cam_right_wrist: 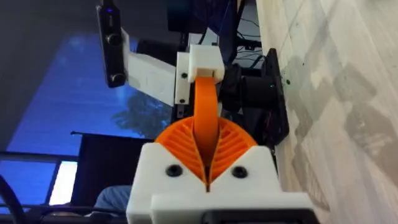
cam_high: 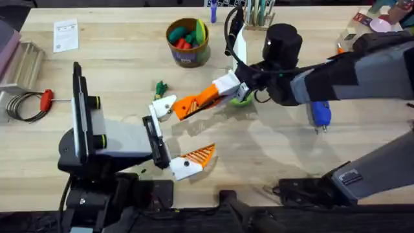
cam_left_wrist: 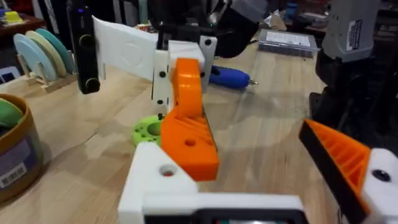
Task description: Pick up the gripper from the table and insert it into the empty holder that is missing its gripper. Then pick up a screw, insert it into the mounting hole, and use the screwdriver to tighten it. Finally, clean up the table by picking up the vegetable and placing it into the bucket.
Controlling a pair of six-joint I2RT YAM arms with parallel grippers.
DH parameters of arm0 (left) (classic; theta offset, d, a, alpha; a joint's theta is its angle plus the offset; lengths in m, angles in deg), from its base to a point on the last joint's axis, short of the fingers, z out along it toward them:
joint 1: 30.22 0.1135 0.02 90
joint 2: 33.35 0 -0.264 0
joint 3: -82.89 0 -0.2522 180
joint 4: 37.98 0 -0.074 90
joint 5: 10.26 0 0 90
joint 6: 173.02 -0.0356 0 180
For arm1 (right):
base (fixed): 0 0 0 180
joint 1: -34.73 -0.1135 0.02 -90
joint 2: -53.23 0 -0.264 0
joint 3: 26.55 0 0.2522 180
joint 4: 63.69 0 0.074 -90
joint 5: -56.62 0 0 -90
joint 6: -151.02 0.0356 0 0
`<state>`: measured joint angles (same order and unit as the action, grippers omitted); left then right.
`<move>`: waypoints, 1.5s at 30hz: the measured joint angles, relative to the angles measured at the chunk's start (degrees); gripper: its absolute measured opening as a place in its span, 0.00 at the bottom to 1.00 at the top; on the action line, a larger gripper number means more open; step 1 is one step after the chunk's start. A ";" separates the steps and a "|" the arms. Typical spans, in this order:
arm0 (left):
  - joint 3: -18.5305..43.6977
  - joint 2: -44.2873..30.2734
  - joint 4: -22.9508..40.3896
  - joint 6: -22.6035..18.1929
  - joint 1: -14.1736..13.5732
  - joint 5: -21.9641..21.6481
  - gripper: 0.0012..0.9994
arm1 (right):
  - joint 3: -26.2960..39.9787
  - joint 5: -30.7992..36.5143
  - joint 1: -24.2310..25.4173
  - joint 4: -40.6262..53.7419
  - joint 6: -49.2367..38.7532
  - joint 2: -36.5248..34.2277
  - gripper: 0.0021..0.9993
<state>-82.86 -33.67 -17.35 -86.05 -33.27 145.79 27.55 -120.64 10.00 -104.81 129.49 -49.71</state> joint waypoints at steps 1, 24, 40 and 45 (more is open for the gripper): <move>0.00 0.02 0.00 0.00 0.00 0.01 0.99 | 0.02 0.02 -0.02 -0.01 0.19 0.00 0.01; 0.00 0.02 -0.14 -0.24 0.37 -1.06 0.99 | 0.02 4.02 -2.61 -2.77 0.73 0.00 0.01; 0.00 0.00 -0.17 -0.09 0.52 -1.45 0.99 | 0.00 10.65 -3.99 -4.08 6.06 0.00 0.01; 0.00 0.00 -0.22 -0.09 0.53 -1.80 0.99 | 0.00 11.86 -4.99 -4.73 6.87 0.00 0.01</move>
<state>-82.86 -33.66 -17.56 -86.14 -32.74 143.99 27.55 -108.78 5.00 -109.54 136.35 -49.71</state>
